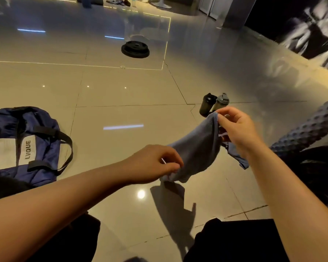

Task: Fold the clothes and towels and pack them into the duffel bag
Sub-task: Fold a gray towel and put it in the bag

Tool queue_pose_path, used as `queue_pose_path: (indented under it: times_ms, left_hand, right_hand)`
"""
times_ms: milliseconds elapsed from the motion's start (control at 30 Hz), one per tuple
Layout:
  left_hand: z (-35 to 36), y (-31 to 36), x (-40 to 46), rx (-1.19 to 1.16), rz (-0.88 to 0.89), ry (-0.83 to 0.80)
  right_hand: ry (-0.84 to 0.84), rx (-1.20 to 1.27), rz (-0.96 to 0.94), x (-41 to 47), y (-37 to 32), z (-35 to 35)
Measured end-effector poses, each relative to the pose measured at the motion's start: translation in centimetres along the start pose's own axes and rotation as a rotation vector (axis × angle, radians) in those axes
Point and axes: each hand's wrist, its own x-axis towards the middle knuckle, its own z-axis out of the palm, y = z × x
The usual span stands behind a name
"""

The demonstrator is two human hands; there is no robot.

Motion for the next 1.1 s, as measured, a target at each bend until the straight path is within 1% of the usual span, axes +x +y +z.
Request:
queue_pose_path:
  times_ms: [133, 200, 333, 433, 500, 600, 633, 700, 767, 833, 900, 967, 1000, 1033, 1100]
  left_hand:
    - [-1.1, 0.8, 0.3, -0.017, 0.019, 0.277]
    - [-1.5, 1.2, 0.6, -0.062, 0.035, 0.351]
    - [-2.0, 1.5, 1.3, -0.166, 0.015, 0.419]
    - [-2.6, 1.5, 1.7, -0.27, 0.049, 0.413]
    - [-3.1, 1.7, 1.8, -0.245, 0.057, 0.393]
    - [-3.9, 2.0, 1.6, -0.186, 0.073, 0.439]
    - [-4.2, 2.1, 1.3, -0.177, 0.093, 0.453]
    - [-5.0, 2.2, 0.8, -0.165, 0.148, 0.48]
    - [-5.9, 2.4, 0.3, -0.184, 0.202, 0.53]
    - [-6.8, 2.5, -0.2, -0.21, 0.227, 0.581]
    - [-8.1, 2.5, -0.6, -0.218, 0.224, 0.65]
    - [-9.9, 2.1, -1.2, -0.204, 0.212, 0.754]
    - [-10.8, 1.8, -1.6, -0.177, 0.203, 0.795]
    - [-11.7, 1.3, -1.9, -0.138, 0.186, 0.819]
    - [-12.8, 0.1, -2.3, -0.059, 0.121, 0.833]
  right_hand:
    - [-0.169, 0.029, -0.064, -1.3, -1.3, 2.0]
    - [-0.246, -0.006, -0.138, -1.9, -1.7, 3.3]
    - [-0.237, -0.1, -0.239, -2.6, -2.4, 5.0]
    - [-0.238, -0.078, -0.24, -2.8, -2.9, 5.0]
    - [-0.235, -0.065, -0.23, -2.9, -3.0, 5.0]
    - [-0.26, -0.011, -0.185, -2.9, -3.0, 5.1]
    - [-0.305, 0.013, -0.16, -2.8, -3.0, 5.0]
    - [-0.47, 0.02, -0.128, -2.6, -2.6, 4.6]
    - [-0.624, -0.071, -0.13, -2.5, -1.9, 4.7]
    - [-0.683, -0.191, -0.103, -2.5, -0.6, 5.3]
    - [-0.657, -0.397, -0.084, -2.0, 1.3, 5.7]
    - [-0.596, -0.634, -0.066, -1.4, 2.8, 5.7]
    - [-0.552, -0.666, -0.037, -1.0, 3.1, 5.4]
    - [-0.502, -0.64, -0.005, -0.7, 3.3, 5.0]
    - [-0.416, -0.528, 0.016, -0.4, 2.9, 4.1]
